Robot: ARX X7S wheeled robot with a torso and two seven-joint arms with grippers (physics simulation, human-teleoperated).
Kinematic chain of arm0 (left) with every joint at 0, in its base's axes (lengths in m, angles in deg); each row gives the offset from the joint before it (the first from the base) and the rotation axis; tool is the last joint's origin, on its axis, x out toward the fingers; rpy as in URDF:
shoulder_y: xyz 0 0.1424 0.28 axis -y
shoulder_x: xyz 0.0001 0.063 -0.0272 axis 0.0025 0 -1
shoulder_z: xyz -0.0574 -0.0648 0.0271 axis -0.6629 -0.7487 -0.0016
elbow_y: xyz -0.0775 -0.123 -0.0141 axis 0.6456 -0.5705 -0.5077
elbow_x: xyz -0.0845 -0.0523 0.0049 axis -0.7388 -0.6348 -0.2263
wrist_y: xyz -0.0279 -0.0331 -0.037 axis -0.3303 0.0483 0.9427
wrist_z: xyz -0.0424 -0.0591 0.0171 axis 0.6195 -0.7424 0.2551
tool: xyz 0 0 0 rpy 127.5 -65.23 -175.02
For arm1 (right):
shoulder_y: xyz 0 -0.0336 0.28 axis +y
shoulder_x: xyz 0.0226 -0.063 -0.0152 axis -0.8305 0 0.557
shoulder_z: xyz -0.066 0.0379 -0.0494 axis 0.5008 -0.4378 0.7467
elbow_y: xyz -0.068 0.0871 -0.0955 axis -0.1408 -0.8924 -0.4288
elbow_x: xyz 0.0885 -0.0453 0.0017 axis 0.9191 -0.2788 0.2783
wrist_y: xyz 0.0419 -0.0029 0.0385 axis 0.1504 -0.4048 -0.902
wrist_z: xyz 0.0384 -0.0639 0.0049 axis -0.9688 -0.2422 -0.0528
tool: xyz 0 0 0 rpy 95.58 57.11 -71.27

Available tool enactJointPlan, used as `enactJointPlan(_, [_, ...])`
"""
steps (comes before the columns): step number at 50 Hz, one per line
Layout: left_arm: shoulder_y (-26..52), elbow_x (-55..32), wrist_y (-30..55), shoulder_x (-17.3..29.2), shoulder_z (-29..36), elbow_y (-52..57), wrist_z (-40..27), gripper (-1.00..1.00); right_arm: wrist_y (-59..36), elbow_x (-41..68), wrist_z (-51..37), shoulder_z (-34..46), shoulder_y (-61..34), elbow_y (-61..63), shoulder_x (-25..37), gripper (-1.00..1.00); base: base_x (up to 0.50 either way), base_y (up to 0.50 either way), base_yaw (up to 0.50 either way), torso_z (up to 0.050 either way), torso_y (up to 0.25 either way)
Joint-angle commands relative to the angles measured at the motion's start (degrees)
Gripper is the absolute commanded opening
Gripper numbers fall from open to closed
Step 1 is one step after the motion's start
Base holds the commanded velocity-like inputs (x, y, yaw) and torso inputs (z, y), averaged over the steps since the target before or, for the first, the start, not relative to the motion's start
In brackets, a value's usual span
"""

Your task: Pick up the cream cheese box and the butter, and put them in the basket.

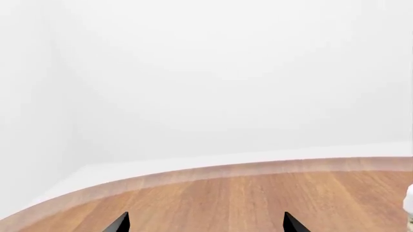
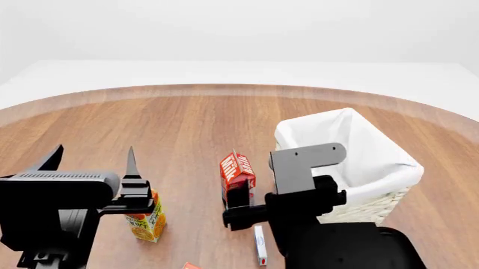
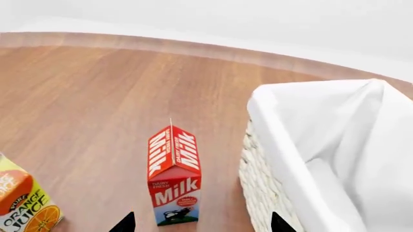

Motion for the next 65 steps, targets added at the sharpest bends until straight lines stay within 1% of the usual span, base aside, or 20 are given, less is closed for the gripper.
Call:
enactJointPlan(1, [0.2,-1.7,-0.8,1.0,0.5,-0.3,-1.6,1.00,1.8,16.9,-15.6,2.4,-2.8,-7.5,1.7,1.00,0.00,0.00,0.00,0.000,0.000])
enactJointPlan(8, [0.4,-2.2,-1.3,1.5,1.0,-0.5,-2.3,1.00,5.0,19.6,-16.9,6.0,-3.2,-8.7,3.6,1.00,0.00,0.00,0.00,0.000,0.000])
enactJointPlan(14, [0.2,-2.6,-1.8,1.9,1.1,-0.5,-2.8,1.00,13.2,21.7,-17.0,12.9,-4.0,-9.7,8.1,1.00,0.00,0.00,0.00,0.000,0.000])
enactJointPlan(21, [0.4,-2.9,-2.2,2.3,1.6,-0.8,-3.3,1.00,19.8,23.4,-16.9,18.8,-5.1,-9.9,11.6,1.00,0.00,0.00,0.00,0.000,0.000])
enactJointPlan(24, [0.3,-3.2,-2.3,2.5,1.3,-0.8,-3.5,1.00,21.1,24.3,-16.5,19.7,-4.5,-10.7,12.0,1.00,0.00,0.00,0.00,0.000,0.000])
enactJointPlan(35, [0.2,-4.3,-2.6,3.2,1.2,-0.6,-4.4,1.00,22.7,21.3,-14.6,21.2,-3.3,-11.4,12.7,1.00,0.00,0.00,0.00,0.000,0.000])
enactJointPlan(47, [0.3,-5.0,-3.4,3.9,1.9,-1.0,-5.3,1.00,23.7,15.6,-10.1,22.7,-1.9,-14.3,13.3,1.00,0.00,0.00,0.00,0.000,0.000])
enactJointPlan(65, [0.3,-5.5,-4.7,4.9,3.1,-1.5,-6.3,1.00,24.8,14.4,-8.6,23.9,-0.1,-15.4,13.9,1.00,0.00,0.00,0.00,0.000,0.000])
